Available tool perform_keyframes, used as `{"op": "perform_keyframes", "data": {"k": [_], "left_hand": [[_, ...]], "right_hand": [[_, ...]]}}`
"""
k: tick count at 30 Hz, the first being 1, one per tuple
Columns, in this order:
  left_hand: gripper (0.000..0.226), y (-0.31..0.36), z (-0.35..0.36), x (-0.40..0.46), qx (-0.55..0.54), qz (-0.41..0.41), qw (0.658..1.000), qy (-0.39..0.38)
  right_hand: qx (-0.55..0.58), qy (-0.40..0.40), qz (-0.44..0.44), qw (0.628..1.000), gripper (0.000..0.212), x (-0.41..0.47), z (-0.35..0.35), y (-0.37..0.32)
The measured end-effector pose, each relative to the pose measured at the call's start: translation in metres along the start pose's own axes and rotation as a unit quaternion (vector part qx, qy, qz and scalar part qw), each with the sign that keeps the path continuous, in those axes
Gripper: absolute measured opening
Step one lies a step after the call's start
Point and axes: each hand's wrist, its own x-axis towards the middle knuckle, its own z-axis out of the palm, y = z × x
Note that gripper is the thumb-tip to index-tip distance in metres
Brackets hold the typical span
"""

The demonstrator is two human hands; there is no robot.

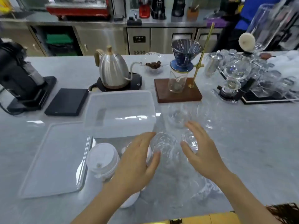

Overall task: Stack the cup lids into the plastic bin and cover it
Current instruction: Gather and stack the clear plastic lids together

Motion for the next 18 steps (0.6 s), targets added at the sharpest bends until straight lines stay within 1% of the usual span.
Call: {"op": "perform_keyframes", "data": {"k": [2, 5, 9, 14, 16, 18], "left_hand": [[0.051, 0.000, 0.009, -0.003, -0.013, 0.001, 1.000, -0.005], [0.051, -0.004, 0.025, -0.009, -0.003, -0.006, 0.999, -0.043], [0.069, -0.011, 0.034, -0.003, 0.054, -0.014, 0.995, -0.086], [0.086, -0.015, 0.037, 0.013, 0.132, -0.005, 0.982, -0.137], [0.093, -0.018, 0.041, 0.018, 0.160, -0.011, 0.973, -0.168], [0.100, -0.020, 0.045, 0.021, 0.175, -0.014, 0.965, -0.193]], "right_hand": [[-0.004, -0.029, 0.016, 0.999, 0.055, -0.011, 0.001, 0.011], [-0.027, -0.099, 0.032, 0.994, 0.061, -0.028, 0.004, 0.029], [-0.080, -0.162, 0.028, 0.983, 0.082, -0.031, -0.001, 0.035], [-0.165, -0.229, -0.010, 0.959, 0.111, -0.017, 0.003, 0.036], [-0.185, -0.242, -0.014, 0.953, 0.117, -0.013, 0.006, 0.036], [-0.193, -0.246, -0.019, 0.950, 0.117, -0.010, 0.007, 0.037]]}}
